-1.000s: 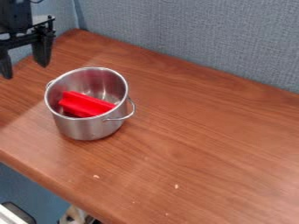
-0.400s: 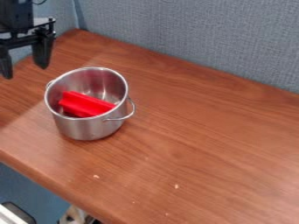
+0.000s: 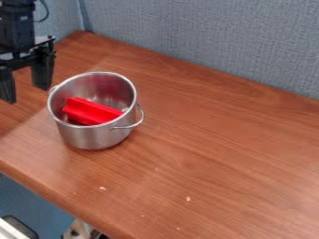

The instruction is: Move the red object from the metal pot to the table

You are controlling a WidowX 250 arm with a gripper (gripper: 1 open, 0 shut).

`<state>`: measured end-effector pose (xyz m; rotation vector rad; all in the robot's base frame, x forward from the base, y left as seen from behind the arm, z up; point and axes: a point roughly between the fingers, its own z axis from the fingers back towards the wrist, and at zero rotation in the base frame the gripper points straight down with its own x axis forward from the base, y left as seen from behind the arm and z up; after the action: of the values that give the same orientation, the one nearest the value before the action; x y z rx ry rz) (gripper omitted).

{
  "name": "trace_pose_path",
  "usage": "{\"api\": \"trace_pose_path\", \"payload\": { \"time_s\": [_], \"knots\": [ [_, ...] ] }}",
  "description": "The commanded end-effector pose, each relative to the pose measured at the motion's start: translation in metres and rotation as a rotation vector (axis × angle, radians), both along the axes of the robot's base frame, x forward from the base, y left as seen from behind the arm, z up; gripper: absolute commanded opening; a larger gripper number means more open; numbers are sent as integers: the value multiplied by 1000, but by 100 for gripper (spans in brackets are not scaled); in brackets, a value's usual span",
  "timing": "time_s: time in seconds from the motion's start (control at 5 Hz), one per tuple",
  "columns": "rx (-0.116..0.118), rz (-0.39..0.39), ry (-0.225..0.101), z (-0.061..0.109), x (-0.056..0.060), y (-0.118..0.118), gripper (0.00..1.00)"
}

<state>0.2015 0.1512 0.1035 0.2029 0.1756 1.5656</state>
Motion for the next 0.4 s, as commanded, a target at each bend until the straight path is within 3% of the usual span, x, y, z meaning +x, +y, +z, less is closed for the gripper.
{"api": "trace_pose_path", "payload": {
  "time_s": [0.0,0.2],
  "knots": [
    [25,85,-43,3,-5,-7,100],
    [-10,141,-50,-9,3,-3,100]
  ]
}}
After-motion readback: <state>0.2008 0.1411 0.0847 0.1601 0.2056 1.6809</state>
